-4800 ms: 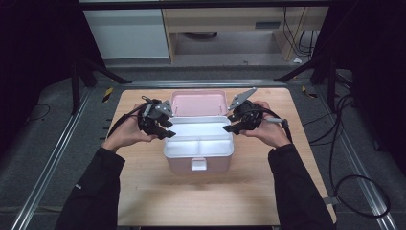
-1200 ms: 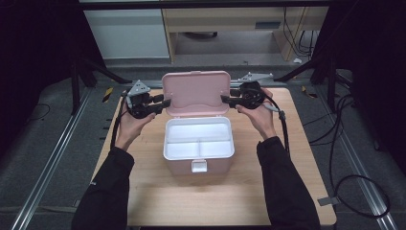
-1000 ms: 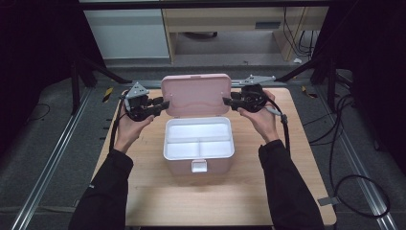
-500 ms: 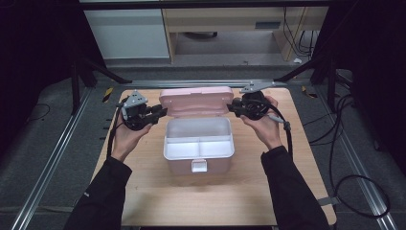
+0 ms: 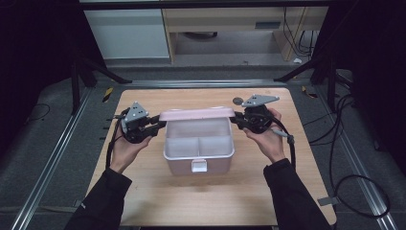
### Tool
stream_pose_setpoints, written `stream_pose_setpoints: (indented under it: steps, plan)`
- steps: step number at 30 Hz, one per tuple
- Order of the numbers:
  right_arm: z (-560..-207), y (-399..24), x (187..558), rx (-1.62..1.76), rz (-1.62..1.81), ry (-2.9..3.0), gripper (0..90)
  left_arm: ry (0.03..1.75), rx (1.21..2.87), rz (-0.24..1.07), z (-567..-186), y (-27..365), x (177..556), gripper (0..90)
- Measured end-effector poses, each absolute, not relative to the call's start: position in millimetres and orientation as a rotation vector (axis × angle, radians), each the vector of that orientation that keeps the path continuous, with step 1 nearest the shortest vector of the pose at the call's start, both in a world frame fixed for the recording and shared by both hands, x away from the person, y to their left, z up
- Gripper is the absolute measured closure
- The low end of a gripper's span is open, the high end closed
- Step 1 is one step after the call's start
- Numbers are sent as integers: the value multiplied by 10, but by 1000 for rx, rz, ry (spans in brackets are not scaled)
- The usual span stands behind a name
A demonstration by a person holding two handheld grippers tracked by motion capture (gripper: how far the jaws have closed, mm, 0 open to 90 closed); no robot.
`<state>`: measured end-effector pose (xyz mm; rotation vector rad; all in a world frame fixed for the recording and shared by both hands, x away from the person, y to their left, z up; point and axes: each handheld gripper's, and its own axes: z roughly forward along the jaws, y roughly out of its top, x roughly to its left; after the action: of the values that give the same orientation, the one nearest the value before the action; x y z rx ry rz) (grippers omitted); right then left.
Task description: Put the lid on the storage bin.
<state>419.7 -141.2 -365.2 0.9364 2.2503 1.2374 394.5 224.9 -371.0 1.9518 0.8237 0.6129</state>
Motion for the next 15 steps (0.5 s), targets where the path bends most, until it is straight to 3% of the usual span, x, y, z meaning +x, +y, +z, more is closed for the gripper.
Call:
stream_pose_setpoints:
  steps: [15]
  plan:
    - [-3849, -1461, 3821, 932, 1294, 2225, 652, 835, 1962, 653, -3862, 2194, 3586, 622]
